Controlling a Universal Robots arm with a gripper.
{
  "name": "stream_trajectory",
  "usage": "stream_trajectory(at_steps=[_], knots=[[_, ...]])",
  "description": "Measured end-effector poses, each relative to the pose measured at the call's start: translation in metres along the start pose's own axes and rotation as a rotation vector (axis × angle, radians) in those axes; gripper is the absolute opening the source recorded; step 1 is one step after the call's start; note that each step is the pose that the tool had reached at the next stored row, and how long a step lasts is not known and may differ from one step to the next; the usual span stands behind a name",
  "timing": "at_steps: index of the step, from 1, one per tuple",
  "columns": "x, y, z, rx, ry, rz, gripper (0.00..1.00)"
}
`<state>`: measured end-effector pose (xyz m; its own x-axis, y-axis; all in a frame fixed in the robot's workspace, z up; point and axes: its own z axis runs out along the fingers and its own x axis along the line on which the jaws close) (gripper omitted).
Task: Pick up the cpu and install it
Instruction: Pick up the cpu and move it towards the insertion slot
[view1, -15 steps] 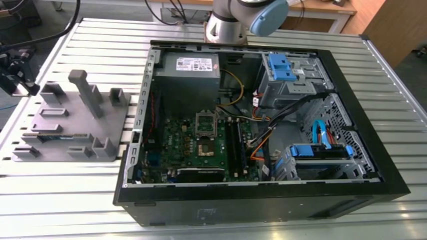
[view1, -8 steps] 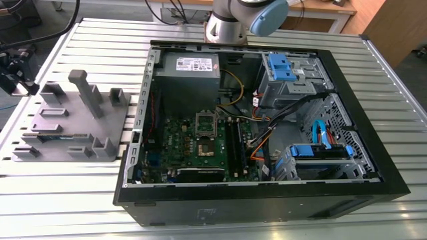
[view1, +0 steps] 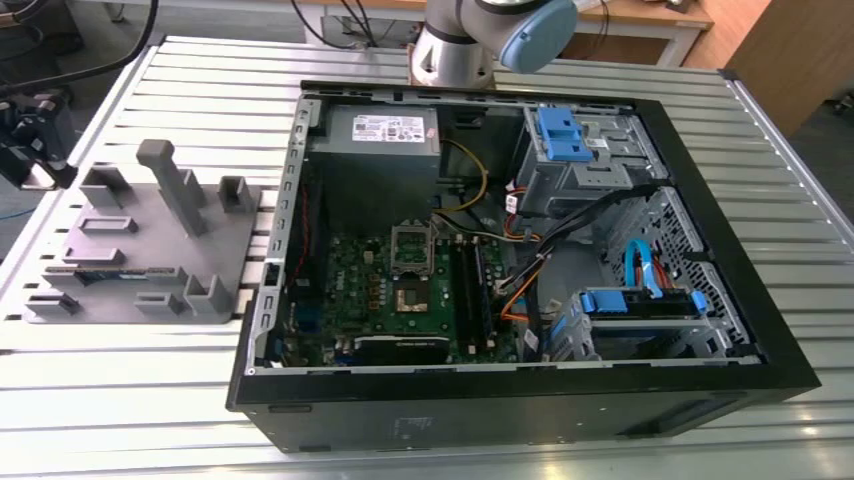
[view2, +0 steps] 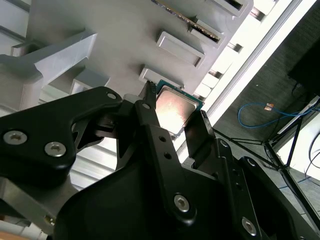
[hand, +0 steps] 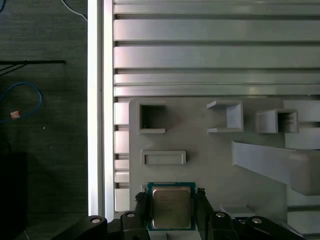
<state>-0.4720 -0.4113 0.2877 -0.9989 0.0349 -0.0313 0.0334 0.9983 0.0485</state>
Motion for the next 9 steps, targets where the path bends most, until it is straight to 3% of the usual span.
stream_trajectory(at_steps=[9], knots=[[-0.0001,0.0002,-0.0032,0.0001,0.0002,0.000,0.47]])
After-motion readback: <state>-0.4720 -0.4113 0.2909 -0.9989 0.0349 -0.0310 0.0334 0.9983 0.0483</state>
